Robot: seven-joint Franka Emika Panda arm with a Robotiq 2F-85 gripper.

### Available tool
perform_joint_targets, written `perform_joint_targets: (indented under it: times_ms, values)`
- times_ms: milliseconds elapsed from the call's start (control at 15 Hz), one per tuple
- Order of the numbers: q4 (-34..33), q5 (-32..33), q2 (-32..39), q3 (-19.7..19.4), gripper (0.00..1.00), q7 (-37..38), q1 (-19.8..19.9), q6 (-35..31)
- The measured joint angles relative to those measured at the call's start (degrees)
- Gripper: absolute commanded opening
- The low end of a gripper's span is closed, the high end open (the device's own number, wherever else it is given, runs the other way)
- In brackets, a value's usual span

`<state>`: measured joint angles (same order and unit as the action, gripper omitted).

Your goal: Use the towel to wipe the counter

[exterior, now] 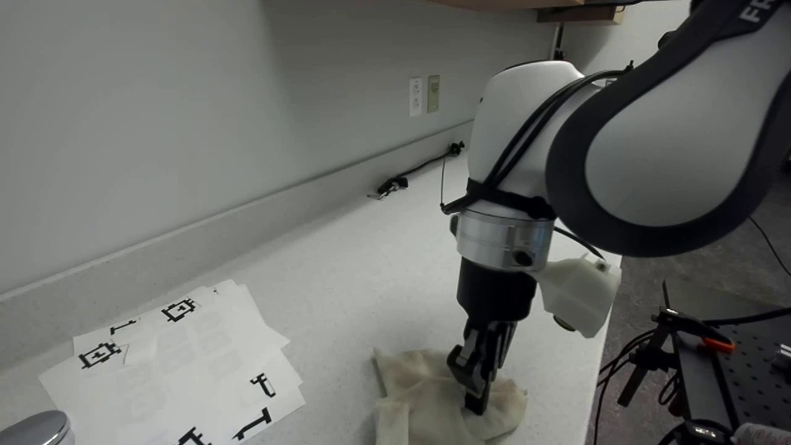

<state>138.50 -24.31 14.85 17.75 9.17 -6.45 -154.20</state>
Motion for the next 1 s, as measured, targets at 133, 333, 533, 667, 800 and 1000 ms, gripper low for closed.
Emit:
perform_joint_targets:
  times_ms: [133, 333, 533, 667, 800, 1000]
  values:
    - [0.17, 1.47, -0.61, -1.92, 0.00, 1.00, -0.39, 0.00]
    - [0.14, 5.26, -0.83, -5.50, 0.00, 3.11, -0.52, -0.06]
    - [-0.06, 7.16, -0.73, -8.53, 0.00, 4.25, -0.51, -0.13]
    - [-0.51, 7.42, -0.72, -9.30, 0.00, 4.28, -0.51, -0.16]
    - [-1.34, 7.58, -0.80, -9.32, 0.00, 4.28, -0.56, -0.17]
    - [-3.06, 8.74, -1.52, -9.29, 0.00, 4.43, -0.90, -0.16]
